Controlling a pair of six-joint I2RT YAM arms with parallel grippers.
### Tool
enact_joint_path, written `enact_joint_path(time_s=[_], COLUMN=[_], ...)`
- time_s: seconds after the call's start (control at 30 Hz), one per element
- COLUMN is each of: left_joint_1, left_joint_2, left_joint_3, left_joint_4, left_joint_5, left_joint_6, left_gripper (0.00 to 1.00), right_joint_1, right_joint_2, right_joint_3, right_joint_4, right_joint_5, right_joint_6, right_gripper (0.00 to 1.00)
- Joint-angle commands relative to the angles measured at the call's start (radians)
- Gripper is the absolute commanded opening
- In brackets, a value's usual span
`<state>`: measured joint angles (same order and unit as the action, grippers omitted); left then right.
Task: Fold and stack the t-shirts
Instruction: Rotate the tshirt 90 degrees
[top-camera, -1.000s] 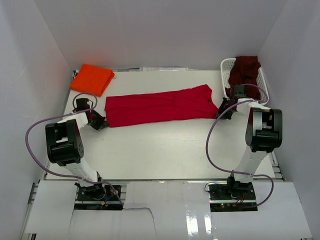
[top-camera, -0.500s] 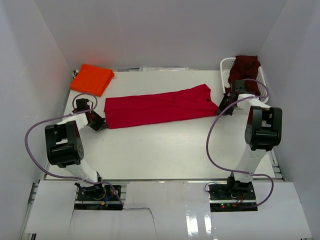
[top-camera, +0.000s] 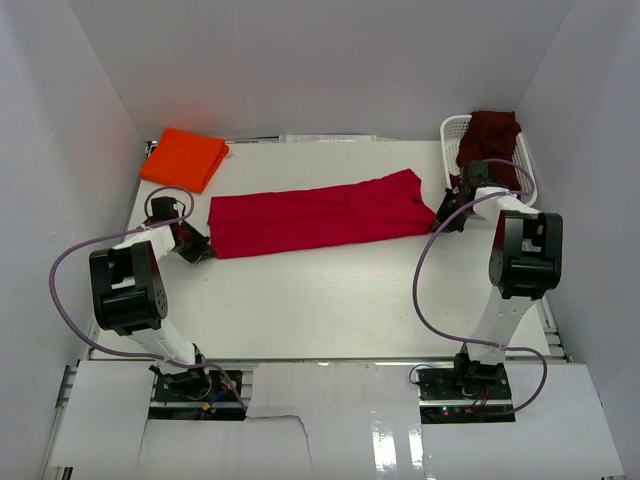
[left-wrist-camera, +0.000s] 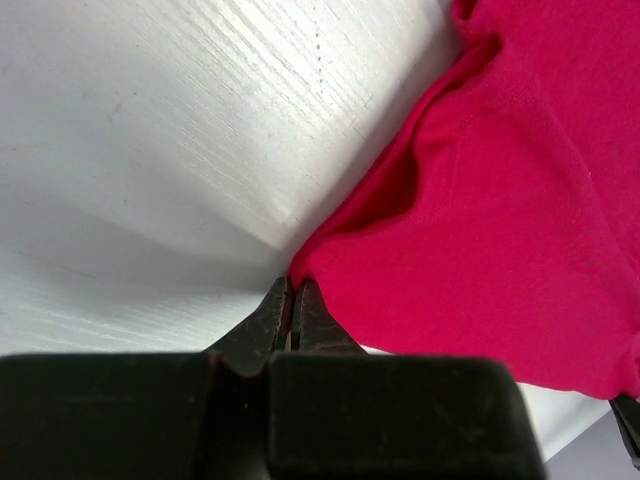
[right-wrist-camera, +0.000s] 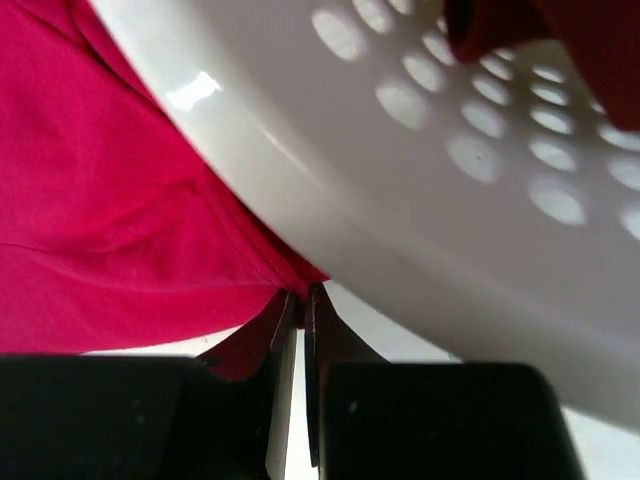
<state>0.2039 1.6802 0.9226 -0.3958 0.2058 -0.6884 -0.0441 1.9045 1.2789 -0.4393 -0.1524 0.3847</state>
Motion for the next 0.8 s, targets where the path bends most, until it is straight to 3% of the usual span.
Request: enact_joint_path(time_s=[0.0,0.33,0.77], left_joint_1=[0.012,0.006,-0.003], left_joint_2=[-0.039,-0.125,-0.281], left_joint_3=[-0.031,-0.14,-0.28], left_joint_4=[-0.015,-0.008,-0.037], left_joint_5=[0.004,0.035,0.109], left_joint_6=[0.001,-0.06,-0.102], left_gripper=[0.0,0.0,0.0], right_joint_1=[0.018,0.078,0.085], right_joint_2=[0.048,0.134,0.321], right_joint_3=[0.051,0.172,0.539], right_joint_4=[0.017,-0.027,-0.18], right_joint_5=[-0.065,-0.044,-0.024], right_joint_6=[-0.001,0.005,-0.007], right_gripper=[0.08,0.08,0.08])
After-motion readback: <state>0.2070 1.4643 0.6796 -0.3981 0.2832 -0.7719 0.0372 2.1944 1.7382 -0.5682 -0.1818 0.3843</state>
